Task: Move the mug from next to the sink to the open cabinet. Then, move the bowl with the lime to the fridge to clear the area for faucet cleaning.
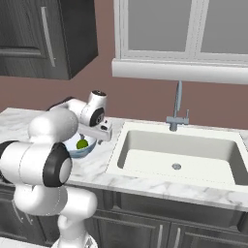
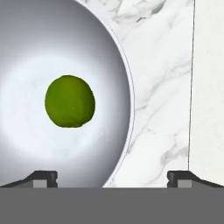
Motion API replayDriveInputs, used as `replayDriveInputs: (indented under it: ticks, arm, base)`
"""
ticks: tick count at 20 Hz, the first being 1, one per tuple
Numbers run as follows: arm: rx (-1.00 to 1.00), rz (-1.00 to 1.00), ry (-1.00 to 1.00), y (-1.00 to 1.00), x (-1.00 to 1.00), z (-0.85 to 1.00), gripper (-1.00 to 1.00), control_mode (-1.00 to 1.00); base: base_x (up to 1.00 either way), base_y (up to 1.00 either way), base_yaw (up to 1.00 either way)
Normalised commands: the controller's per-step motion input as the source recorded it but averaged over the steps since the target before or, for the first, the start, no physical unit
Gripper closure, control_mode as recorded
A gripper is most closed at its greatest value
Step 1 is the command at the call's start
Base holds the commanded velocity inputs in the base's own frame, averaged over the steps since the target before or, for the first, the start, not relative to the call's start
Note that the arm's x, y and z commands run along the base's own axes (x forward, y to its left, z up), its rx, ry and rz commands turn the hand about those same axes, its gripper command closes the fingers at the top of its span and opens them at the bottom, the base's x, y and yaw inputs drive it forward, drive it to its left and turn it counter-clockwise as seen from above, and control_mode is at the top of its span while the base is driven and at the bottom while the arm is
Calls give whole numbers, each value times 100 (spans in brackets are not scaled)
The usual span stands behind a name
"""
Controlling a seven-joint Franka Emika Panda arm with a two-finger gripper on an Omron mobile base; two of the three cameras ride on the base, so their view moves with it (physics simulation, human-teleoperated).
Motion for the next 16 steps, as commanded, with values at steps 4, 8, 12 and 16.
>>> replayDriveInputs:
  ticks: [4, 8, 12, 16]
  arm:
    - [2, 0, 0, 8, 16, -32, -100, -100]
    - [4, 0, 0, 19, 15, -43, -100, -100]
    - [6, 0, 0, 29, 15, -49, -100, -100]
    - [3, 0, 0, 7, 2, -23, 100, -100]
  base:
    - [0, 0, 0]
    - [0, 0, 0]
    - [0, 0, 0]
    - [0, 0, 0]
